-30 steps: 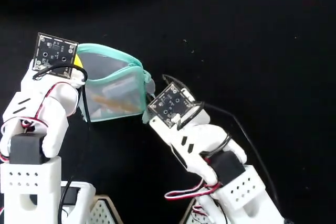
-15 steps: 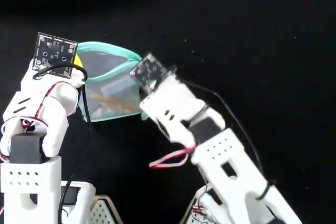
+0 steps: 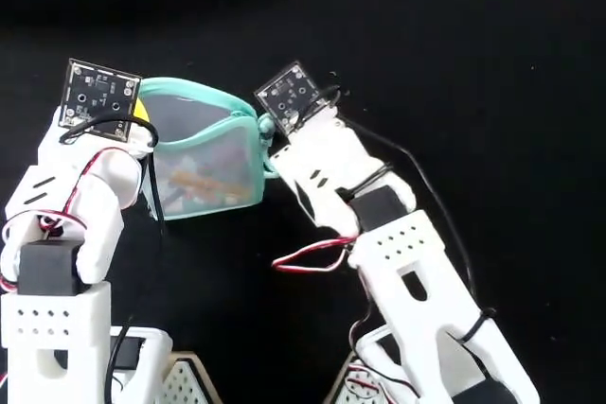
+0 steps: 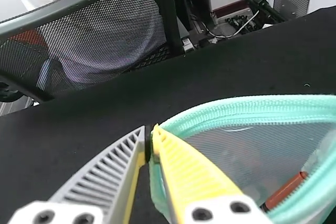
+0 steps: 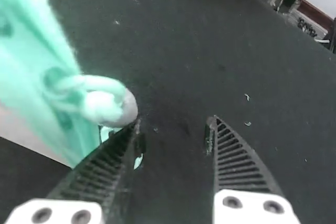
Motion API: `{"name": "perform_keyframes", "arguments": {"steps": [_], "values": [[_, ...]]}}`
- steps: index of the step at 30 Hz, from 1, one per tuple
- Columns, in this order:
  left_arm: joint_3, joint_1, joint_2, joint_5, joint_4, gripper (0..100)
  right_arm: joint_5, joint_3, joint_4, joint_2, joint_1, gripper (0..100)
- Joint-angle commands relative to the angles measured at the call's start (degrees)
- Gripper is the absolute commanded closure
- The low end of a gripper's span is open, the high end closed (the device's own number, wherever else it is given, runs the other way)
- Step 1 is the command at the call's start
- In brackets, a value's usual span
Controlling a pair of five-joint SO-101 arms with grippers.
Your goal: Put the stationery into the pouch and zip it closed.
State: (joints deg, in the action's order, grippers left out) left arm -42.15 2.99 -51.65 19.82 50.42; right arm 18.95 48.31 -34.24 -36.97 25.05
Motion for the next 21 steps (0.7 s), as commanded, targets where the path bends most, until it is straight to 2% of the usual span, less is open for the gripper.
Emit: {"name": "perform_keyframes", "arguments": {"steps": [1, 6, 12, 17, 21], "values": [[-13.58, -0.31, 2.02, 1.49, 1.23, 97, 0.0, -3.12, 1.14, 0.04, 2.2, 80.1], [-13.58, -0.13, 2.02, 1.49, 1.14, 97, 0.0, -3.12, 0.7, -0.04, 2.37, 79.8], [-13.32, -0.4, 2.02, 1.49, 1.14, 97, 0.0, -3.3, -5.19, -4.35, 4.13, 79.8], [-13.23, -0.4, 2.02, 1.49, 1.14, 97, -0.35, -2.42, -4.84, -10.59, 5.98, 80.0], [-13.23, -0.4, 2.02, 1.49, 1.23, 97, -0.44, -0.22, 0.0, -9.01, 7.56, 80.0]]}}
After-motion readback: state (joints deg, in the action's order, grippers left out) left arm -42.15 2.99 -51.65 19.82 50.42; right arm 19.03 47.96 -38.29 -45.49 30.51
